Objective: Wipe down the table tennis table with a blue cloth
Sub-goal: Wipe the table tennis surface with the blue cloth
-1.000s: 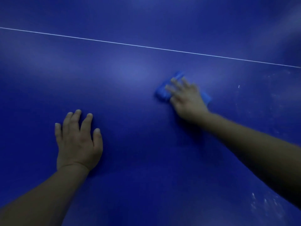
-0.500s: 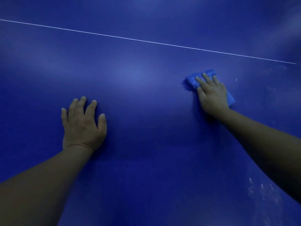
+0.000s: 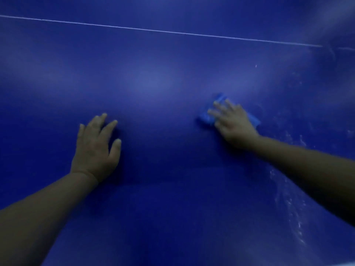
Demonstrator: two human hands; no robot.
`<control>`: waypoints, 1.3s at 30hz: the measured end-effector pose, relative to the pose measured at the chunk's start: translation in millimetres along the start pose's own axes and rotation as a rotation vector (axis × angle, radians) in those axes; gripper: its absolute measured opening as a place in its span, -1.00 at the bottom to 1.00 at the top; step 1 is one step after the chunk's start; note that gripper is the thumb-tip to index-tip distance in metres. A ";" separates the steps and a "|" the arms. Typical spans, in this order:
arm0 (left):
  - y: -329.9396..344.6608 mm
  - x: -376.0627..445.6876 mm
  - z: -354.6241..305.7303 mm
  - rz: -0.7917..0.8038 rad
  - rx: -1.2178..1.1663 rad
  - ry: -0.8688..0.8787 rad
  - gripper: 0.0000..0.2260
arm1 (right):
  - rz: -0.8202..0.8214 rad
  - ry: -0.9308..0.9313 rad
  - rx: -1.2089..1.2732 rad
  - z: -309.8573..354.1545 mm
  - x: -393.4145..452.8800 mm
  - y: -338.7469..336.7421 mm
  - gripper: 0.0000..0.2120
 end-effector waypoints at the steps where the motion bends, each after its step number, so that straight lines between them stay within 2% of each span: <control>1: 4.4 -20.9 -9.8 0.013 0.000 0.030 -0.43 | 0.016 0.162 0.028 -25.5 10.3 3.2 -0.55; 2: 9.8 -41.9 -19.2 0.025 0.004 0.056 -0.44 | 0.009 0.286 0.045 -38.9 12.3 6.1 -0.56; 4: 21.7 -81.4 -35.0 0.045 0.022 0.095 -0.48 | -0.011 0.410 0.056 -28.5 -1.9 5.3 -0.55; 6: 34.1 -117.4 -45.0 0.063 0.040 0.106 -0.51 | -0.037 0.366 0.054 19.1 -42.1 3.4 -0.55; 8: 45.8 -145.1 -54.2 0.086 0.039 0.086 -0.51 | -0.045 0.174 0.075 85.4 -102.9 1.5 -0.55; 10: 55.2 -166.1 -63.5 0.101 0.042 0.068 -0.51 | -0.041 -0.106 0.071 145.3 -165.6 1.8 -0.56; 12: 62.7 -183.7 -69.9 0.115 0.048 0.062 -0.51 | -0.045 -0.349 0.053 163.8 -186.8 -0.3 -0.56; 14: 68.0 -198.9 -71.8 0.134 0.065 0.076 -0.51 | -0.055 -0.398 -0.019 147.3 -162.8 -0.6 -0.56; 15: 70.2 -205.6 -71.0 0.146 0.083 0.086 -0.51 | -0.057 -0.287 -0.025 125.0 -139.5 -2.1 -0.56; 18: 72.5 -216.9 -65.9 0.160 0.129 0.100 -0.50 | 0.024 0.273 0.059 38.7 -89.0 4.7 -0.56; 19: 72.3 -217.2 -64.0 0.156 0.128 0.091 -0.50 | 0.026 0.410 0.086 28.1 -87.2 5.9 -0.55; 21: 73.3 -215.3 -61.3 0.161 0.122 0.060 -0.48 | 0.017 0.472 0.088 50.6 -100.0 6.4 -0.54; 23: 74.4 -214.7 -61.4 0.165 0.119 0.050 -0.47 | -0.016 0.284 0.081 114.7 -139.1 2.7 -0.54; 26: 73.8 -214.9 -62.6 0.151 0.099 0.062 -0.47 | 0.008 -0.090 0.085 207.7 -249.7 2.0 -0.53; 28: 74.1 -213.4 -61.9 0.148 0.101 0.069 -0.48 | 0.030 -0.276 0.038 213.3 -297.8 1.8 -0.51; 29: 74.9 -213.8 -62.3 0.151 0.106 0.078 -0.49 | 0.038 -0.309 -0.005 201.6 -304.7 2.6 -0.51; 31: 75.5 -214.7 -62.0 0.152 0.114 0.081 -0.49 | 0.082 -0.167 -0.024 161.6 -287.5 6.5 -0.53; 34: 76.2 -215.3 -62.2 0.152 0.103 0.072 -0.48 | 0.120 0.346 0.103 102.5 -242.8 9.2 -0.55; 36: 76.6 -215.6 -61.6 0.153 0.105 0.066 -0.47 | 0.099 0.642 0.138 99.3 -229.8 9.9 -0.54; 37: 76.4 -216.2 -61.4 0.150 0.108 0.064 -0.46 | 0.079 0.693 0.144 113.6 -225.4 8.3 -0.54; 38: 75.8 -216.3 -61.7 0.143 0.111 0.066 -0.46 | 0.052 0.650 0.155 137.5 -220.5 6.1 -0.53; 39: 75.5 -216.3 -62.4 0.138 0.113 0.072 -0.46 | 0.042 0.530 0.158 166.6 -219.7 3.6 -0.53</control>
Point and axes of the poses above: each hand's wrist, its own x-axis towards the middle knuckle, its own y-axis out of the palm, z = x × y, the point moved 10 cm from there along x, towards the middle knuckle, and after that the axes turned 14 degrees about -x, right-handed, at the moved point
